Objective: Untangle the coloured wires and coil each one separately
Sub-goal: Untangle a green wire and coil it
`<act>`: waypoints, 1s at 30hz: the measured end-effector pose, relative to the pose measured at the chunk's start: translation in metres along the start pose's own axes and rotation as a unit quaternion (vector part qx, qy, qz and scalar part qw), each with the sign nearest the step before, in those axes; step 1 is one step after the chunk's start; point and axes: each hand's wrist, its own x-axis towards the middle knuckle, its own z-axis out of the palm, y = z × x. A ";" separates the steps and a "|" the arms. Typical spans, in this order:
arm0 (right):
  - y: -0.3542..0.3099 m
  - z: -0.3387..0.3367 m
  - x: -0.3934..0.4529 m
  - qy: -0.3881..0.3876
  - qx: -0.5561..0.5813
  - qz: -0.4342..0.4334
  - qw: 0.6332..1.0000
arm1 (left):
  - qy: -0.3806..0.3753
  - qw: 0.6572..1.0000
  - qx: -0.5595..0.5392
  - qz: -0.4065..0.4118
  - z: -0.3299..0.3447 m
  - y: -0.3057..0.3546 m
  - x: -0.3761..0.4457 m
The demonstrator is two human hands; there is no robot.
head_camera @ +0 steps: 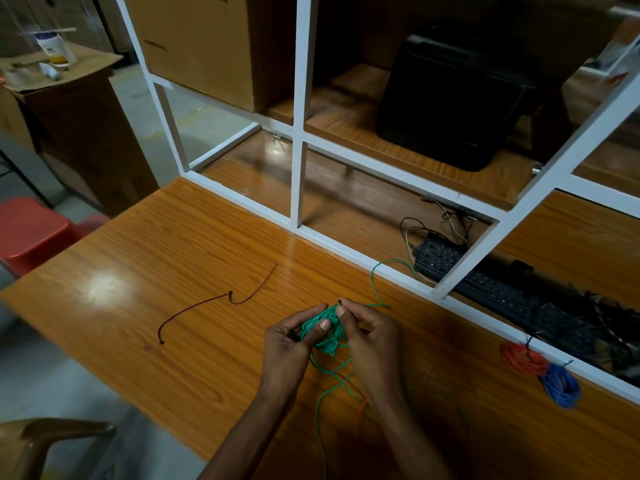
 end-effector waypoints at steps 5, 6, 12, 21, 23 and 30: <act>-0.002 0.003 0.002 -0.041 -0.002 0.023 0.999 | -0.009 1.000 0.018 0.006 -0.001 -0.001 -0.001; -0.003 0.002 0.003 -0.047 0.006 0.032 0.998 | -0.008 1.000 0.019 0.006 -0.002 -0.001 -0.002; -0.008 -0.006 0.006 -0.053 0.059 0.088 0.993 | -0.024 0.999 0.033 0.007 -0.002 0.004 -0.004; -0.031 -0.027 0.008 -0.122 0.143 0.140 0.972 | -0.079 0.996 0.036 0.018 -0.010 0.015 -0.004; -0.036 -0.029 0.007 -0.132 0.156 0.150 0.967 | -0.086 0.996 0.034 0.019 -0.011 0.017 -0.004; -0.048 -0.033 0.008 -0.176 0.149 0.150 0.961 | -0.106 0.993 0.040 0.020 -0.017 0.023 -0.005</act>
